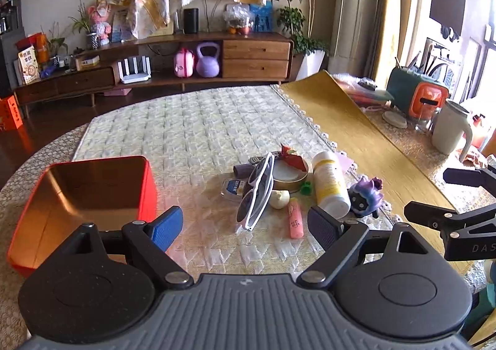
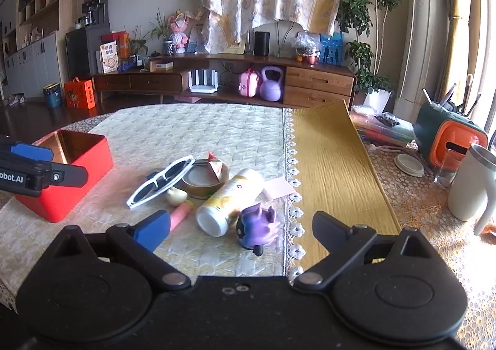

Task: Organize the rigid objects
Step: 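Move the left tool toward the white sunglasses while the right tool approaches the purple plush toy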

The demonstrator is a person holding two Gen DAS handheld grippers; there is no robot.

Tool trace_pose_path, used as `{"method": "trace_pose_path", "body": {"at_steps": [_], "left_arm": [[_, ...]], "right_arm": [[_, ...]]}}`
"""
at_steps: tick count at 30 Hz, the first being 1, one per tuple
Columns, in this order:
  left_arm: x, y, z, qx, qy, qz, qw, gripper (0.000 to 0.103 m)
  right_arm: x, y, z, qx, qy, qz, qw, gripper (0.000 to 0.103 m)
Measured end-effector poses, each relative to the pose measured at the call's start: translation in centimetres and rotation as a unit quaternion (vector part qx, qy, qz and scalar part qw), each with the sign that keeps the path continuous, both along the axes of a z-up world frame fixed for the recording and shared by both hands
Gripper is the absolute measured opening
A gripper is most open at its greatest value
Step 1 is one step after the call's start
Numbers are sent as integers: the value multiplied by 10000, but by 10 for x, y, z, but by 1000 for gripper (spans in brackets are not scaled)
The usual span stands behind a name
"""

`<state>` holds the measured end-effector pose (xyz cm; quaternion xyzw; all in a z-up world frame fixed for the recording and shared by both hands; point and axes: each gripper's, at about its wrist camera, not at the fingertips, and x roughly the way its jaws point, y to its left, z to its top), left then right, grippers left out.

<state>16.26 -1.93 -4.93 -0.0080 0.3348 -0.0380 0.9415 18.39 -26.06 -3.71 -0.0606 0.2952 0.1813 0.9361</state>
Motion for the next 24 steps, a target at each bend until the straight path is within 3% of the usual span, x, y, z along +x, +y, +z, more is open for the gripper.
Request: {"method": "trace_pose_path", "body": {"at_steps": [7,15,24], "left_arm": [[38,-5,-32,161,304,-78,9994,88],[75,-5,-62,288,643,-45,9975,88],[103,-3,-80,103,905,-90,9958,88]], "right_arm": [[34,0,-25,-103,354,116,9993,86],[55,2,-46,-309,549,175,9979,82],[71,4,-58,-402,675,229,9966,77]]}}
